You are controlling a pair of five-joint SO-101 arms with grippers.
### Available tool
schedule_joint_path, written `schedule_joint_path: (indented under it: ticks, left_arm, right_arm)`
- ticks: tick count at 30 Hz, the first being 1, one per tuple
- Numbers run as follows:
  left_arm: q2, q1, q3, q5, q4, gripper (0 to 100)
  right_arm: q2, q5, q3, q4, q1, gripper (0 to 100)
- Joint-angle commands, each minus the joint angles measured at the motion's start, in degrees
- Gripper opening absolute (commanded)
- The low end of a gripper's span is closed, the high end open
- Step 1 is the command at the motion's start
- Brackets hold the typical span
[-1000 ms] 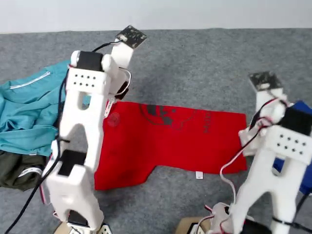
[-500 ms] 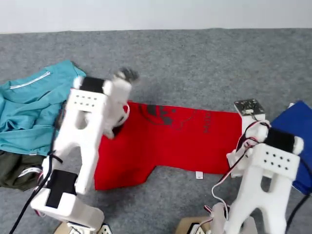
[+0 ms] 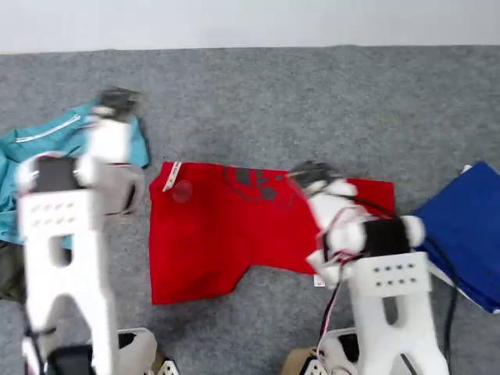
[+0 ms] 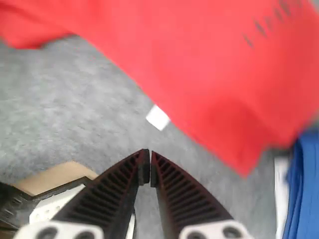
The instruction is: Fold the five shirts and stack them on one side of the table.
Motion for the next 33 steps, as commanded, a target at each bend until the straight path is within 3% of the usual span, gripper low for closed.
schedule_joint_path:
  ticks: [1,5,9,15,27,33]
  left_arm:
    - [-5.01,-12.22,-0.22,0.44,1.49,0]
    - [-5.27,-23.12,1.36,0.00,1.49,0]
    - [-5.27,-29.45,1.36,-1.41,0.53,0]
    - [-5.27,-36.92,1.45,-1.58,-1.32,0]
    - [-5.27,-40.70,1.54,-1.58,-1.23,0]
    - [-5.27,-40.62,3.38,-1.49,-1.93,0]
  right_arm:
    - [-1.36,-0.53,1.67,-4.79,-11.56,1.0]
    - [-1.36,-0.53,5.10,-9.36,-20.97,1.0]
    - [-1.36,-0.53,6.86,-12.44,-29.41,3.5]
    - [-1.36,0.35,11.69,-15.96,-37.41,25.5]
    - [-0.75,13.98,21.54,-31.96,-40.57,28.5]
    - [7.87,18.20,19.52,-33.01,-40.22,28.5]
